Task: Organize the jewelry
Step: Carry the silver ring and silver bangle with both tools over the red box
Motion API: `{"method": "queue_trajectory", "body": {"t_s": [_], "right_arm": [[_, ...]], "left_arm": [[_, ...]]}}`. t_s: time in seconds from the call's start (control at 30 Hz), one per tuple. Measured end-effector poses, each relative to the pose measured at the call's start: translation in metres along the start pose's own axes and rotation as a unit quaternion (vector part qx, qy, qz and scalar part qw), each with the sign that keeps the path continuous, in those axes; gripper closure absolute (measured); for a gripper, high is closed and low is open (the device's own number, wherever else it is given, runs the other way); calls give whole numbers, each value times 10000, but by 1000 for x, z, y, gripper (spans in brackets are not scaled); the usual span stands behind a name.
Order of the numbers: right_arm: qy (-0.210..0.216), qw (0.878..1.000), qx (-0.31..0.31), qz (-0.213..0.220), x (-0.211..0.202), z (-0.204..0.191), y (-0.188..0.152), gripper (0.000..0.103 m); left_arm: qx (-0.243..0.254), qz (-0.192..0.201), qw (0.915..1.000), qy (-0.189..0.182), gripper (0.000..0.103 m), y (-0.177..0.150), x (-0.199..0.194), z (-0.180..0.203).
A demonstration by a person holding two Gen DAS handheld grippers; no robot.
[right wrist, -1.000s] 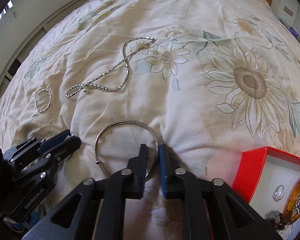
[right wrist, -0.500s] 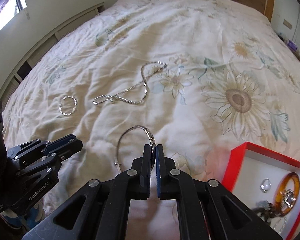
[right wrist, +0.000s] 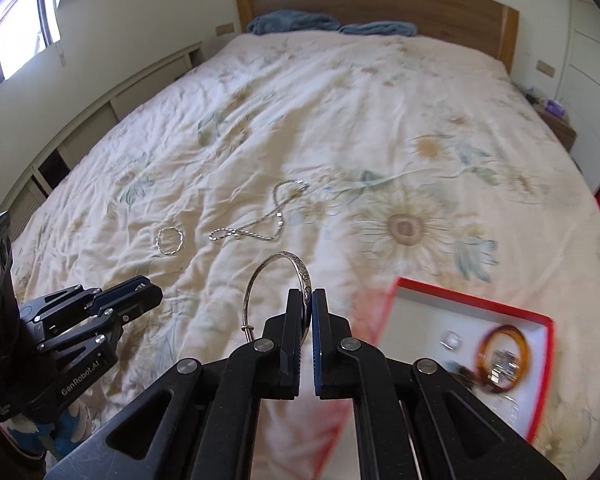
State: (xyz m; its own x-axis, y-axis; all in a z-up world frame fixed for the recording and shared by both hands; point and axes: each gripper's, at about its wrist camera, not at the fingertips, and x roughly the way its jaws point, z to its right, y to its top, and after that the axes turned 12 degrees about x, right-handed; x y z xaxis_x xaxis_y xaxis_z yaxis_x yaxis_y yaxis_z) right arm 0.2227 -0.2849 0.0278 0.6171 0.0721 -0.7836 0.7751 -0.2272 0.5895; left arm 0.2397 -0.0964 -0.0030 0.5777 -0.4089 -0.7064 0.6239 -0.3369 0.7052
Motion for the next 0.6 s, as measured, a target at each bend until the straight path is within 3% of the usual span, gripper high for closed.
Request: {"method": "queue_trajectory", "body": {"t_s": [0.37,0.6], "right_arm": [[-285,9980,512,253,-67,98,-35,98],[-230,9955,914,-5,-55,151,-71,98]], "left_arm": [[476,-101,9955,-815,89,8,2,124],[893,-498,9887,-1096,89,-2,34,199]]}}
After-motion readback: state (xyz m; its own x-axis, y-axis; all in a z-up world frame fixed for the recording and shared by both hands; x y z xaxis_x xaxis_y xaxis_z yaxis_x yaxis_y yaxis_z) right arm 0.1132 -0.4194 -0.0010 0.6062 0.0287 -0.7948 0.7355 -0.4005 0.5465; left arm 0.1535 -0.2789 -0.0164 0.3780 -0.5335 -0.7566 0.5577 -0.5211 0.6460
